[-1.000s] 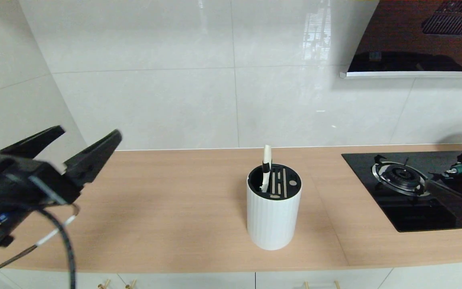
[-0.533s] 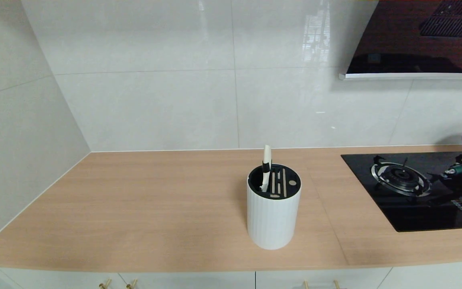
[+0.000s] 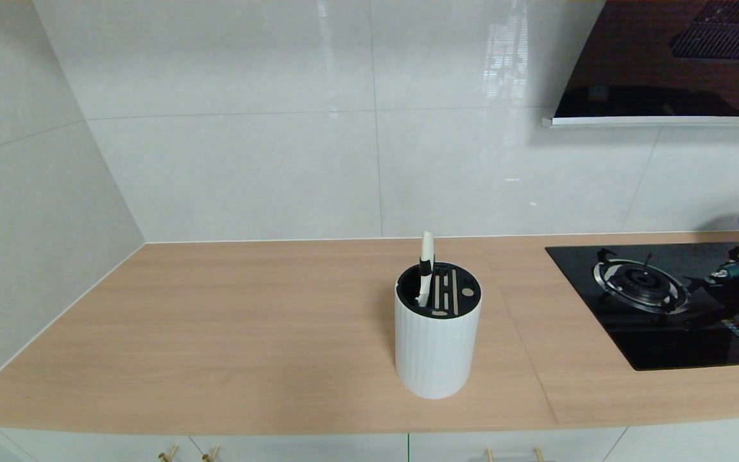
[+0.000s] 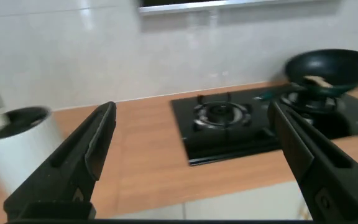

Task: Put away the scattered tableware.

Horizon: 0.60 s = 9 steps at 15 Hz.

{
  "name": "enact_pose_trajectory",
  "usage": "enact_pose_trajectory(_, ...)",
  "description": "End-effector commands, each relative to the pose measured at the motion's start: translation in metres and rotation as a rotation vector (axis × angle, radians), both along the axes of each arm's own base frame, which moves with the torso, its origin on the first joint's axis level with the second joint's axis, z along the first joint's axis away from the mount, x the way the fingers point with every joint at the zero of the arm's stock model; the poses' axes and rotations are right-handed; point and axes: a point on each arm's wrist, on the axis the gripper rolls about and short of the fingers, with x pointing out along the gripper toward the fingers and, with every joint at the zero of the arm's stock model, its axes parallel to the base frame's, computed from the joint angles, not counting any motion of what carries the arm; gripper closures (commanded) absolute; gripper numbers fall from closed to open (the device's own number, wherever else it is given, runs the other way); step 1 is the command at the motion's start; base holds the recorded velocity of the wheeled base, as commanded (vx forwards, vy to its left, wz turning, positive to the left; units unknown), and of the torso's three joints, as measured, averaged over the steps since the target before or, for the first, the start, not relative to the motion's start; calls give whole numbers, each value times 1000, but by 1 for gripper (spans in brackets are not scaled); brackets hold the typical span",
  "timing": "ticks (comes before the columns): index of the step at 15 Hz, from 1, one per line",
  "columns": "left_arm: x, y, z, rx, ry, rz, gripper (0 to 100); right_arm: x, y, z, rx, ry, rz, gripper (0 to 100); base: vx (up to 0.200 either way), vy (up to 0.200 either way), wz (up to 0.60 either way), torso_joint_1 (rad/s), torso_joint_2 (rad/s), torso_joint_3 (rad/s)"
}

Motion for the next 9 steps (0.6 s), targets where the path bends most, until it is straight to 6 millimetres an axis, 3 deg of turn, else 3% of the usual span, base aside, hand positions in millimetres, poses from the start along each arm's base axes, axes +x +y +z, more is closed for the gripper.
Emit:
enact_pose_trajectory(1, 8, 0, -25, 18, 67, 8, 0, 4, 1, -22, -26, -3, -112, 0, 0, 0, 0, 0, 0, 0)
enact_pose_trajectory(5, 9, -1, -33, 52, 142, -26, 0, -2, 5, -34, -116, 29, -64, 0, 0, 0, 0, 0, 0, 0)
enact_pose_trajectory(9, 9, -3, -36, 194, 180, -96, 0, 1, 6, -49, -118, 178, -38, 0, 0, 0, 0, 0, 0, 0)
